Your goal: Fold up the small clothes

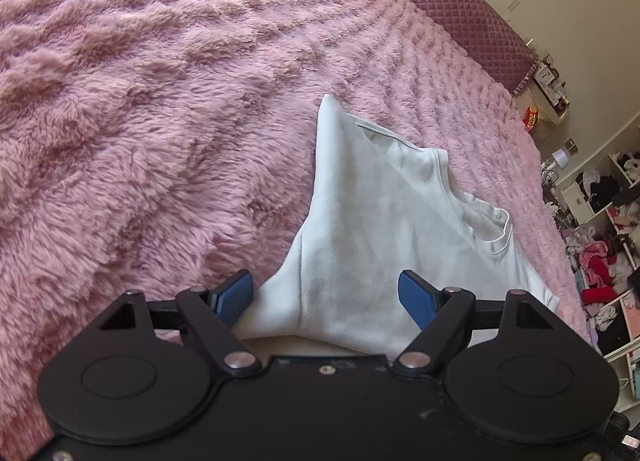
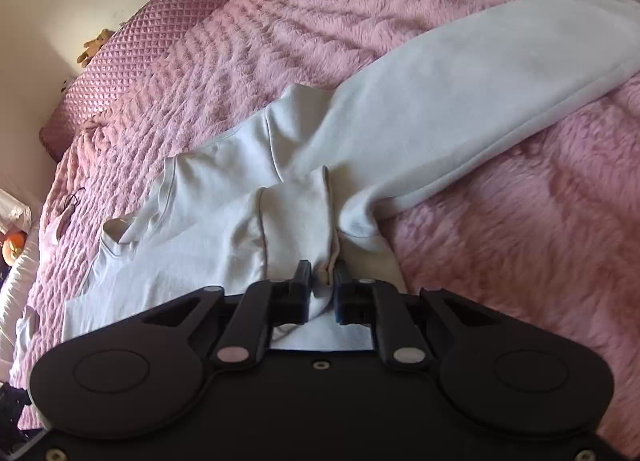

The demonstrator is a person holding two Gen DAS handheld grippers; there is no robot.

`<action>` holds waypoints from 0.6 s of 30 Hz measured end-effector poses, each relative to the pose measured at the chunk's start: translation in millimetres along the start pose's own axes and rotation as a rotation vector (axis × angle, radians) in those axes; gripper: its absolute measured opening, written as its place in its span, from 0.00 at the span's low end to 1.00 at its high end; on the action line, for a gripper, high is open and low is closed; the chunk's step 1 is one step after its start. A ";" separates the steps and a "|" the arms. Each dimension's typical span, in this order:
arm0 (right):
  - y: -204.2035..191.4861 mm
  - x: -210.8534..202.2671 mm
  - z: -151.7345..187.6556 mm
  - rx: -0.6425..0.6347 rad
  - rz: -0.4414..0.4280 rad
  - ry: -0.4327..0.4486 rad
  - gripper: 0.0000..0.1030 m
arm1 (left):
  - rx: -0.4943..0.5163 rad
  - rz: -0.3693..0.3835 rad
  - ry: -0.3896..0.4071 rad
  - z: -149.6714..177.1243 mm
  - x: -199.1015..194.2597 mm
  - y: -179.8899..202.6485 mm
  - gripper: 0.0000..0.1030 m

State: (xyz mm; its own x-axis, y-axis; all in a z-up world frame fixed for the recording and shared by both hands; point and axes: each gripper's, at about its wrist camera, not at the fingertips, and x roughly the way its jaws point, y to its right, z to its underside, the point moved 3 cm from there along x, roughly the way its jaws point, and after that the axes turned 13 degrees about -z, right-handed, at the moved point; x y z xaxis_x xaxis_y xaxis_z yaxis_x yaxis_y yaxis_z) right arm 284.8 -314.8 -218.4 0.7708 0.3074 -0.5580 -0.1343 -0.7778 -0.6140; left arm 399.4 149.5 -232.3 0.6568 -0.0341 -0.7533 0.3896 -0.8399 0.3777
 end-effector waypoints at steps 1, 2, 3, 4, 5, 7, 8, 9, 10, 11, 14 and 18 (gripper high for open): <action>0.4 -4.5 -0.7 -0.001 0.006 0.000 0.09 | -0.005 -0.009 0.006 -0.5 -0.7 0.0 0.80; 0.6 -10.6 -1.8 -0.002 0.003 0.001 0.11 | -0.015 -0.006 0.014 -1.2 -2.9 0.8 0.80; 0.7 -16.7 -2.8 -0.008 0.007 0.003 0.12 | -0.019 0.008 0.024 -1.6 -6.4 3.2 0.80; 2.3 -24.2 -4.4 -0.014 0.014 0.015 0.12 | -0.011 0.024 0.032 -1.1 -10.1 7.3 0.80; 7.0 -35.6 -7.9 -0.017 0.015 0.037 0.12 | 0.005 0.035 0.043 0.2 -14.8 13.0 0.80; 24.5 -58.4 -18.0 0.008 0.023 0.085 0.14 | 0.054 0.053 0.046 5.0 -20.9 25.8 0.81; 37.4 -68.7 -25.4 0.036 0.033 0.105 0.16 | 0.078 0.058 0.043 7.8 -23.1 31.8 0.82; 56.5 -81.8 -35.8 0.072 0.052 0.130 0.21 | 0.098 0.063 0.037 10.2 -25.0 36.2 0.82; 75.8 -94.0 -45.8 0.102 0.082 0.159 0.28 | 0.121 0.071 0.027 13.4 -25.6 41.2 0.84; 97.4 -107.7 -56.8 0.135 0.128 0.189 0.31 | 0.137 0.073 0.018 16.3 -25.2 45.1 0.85; 153.2 -144.8 -85.8 0.177 0.238 0.298 0.44 | 0.164 0.063 0.006 22.4 -22.6 51.1 0.89; 221.2 -173.0 -111.7 0.358 0.199 0.420 0.46 | 0.126 0.034 -0.023 24.1 -17.0 51.1 0.93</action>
State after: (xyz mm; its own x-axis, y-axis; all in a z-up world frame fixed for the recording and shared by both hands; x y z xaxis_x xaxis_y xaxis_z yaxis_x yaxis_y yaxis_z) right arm 191.3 -601.3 -195.4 0.8802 -0.1256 -0.4578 -0.4473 -0.5422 -0.7113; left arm 392.6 94.2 -213.2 0.6524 -0.0749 -0.7542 0.2824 -0.8995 0.3335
